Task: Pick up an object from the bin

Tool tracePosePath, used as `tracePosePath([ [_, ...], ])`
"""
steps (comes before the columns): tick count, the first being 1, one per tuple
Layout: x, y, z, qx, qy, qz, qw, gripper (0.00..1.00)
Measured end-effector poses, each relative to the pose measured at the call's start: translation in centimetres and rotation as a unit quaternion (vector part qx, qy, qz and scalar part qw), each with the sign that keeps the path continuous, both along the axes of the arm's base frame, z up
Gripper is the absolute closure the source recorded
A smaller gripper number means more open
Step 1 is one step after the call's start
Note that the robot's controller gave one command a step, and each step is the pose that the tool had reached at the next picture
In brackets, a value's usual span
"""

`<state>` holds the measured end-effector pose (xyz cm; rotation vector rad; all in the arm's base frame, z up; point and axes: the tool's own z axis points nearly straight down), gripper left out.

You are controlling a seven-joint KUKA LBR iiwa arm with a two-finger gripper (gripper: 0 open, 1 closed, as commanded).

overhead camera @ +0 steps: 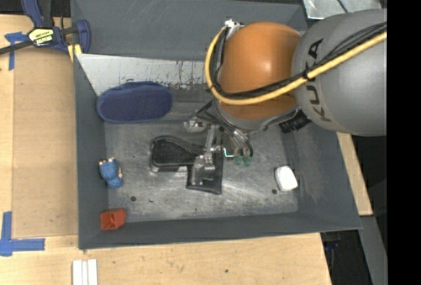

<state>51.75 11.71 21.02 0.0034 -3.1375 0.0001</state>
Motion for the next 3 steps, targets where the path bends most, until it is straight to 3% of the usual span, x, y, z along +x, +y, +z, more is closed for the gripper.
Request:
tracePosePath([
  [1, 5.0, -2.0, -12.8, 0.001, -0.0028, -0.049, 0.9988, 0.00],
  [2, 5.0, -2.1, -12.9, 0.000, -0.0009, -0.050, 0.9987, 1.00],
  [3, 4.0, -1.0, -0.8, 0.000, -0.0033, -0.049, 0.9988, 1.00],
])
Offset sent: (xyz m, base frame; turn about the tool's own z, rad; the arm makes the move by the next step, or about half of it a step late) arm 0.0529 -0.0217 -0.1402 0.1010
